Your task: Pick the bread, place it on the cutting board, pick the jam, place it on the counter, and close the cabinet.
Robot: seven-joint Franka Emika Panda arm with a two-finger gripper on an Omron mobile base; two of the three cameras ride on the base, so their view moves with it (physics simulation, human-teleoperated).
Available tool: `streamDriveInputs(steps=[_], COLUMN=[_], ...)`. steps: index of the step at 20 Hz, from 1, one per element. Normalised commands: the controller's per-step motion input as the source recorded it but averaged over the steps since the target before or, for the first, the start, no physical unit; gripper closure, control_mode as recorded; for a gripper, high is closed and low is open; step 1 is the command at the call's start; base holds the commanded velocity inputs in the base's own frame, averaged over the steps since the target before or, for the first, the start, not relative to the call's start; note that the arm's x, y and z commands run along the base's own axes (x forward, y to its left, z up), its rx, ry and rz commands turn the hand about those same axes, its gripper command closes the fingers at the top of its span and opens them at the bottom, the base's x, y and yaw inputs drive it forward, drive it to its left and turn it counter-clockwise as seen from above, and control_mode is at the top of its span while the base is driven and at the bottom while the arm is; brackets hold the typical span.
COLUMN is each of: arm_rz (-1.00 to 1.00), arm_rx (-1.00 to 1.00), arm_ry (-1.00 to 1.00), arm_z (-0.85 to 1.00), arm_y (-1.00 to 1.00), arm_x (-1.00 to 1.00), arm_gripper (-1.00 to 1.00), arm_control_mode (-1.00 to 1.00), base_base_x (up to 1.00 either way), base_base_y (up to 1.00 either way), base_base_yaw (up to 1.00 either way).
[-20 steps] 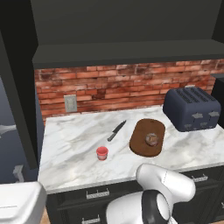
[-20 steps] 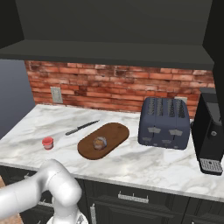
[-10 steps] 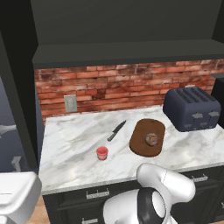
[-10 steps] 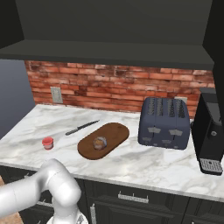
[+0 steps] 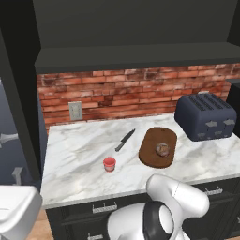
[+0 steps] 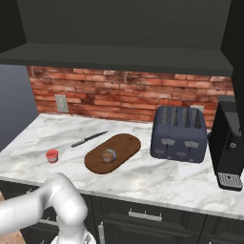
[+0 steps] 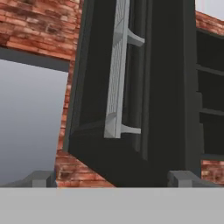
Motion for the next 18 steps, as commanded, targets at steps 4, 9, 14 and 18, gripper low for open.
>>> streamDriveInputs(steps=[4, 9, 14, 18], arm_rz=[-0.09, -0.07, -0.07, -0.07], arm_rx=[0.0, 0.0, 0.0, 0.0], arm_ry=[-0.02, -0.03, -0.02, 0.0], arm_z=[0.0, 0.0, 0.0, 0.0], arm_y=[0.15, 0.22, 0.23, 0.15], arm_x=[0.11, 0.1, 0.14, 0.08], arm_gripper=[-1.0, -1.0, -1.0, -1.0], arm_control_mode=[-1.0, -1.0, -1.0, -1.0], base_base_x=[0.0, 0.0, 0.0, 0.0], base_base_y=[0.0, 0.0, 0.0, 0.0], base_base_yaw=[0.0, 0.0, 0.0, 0.0])
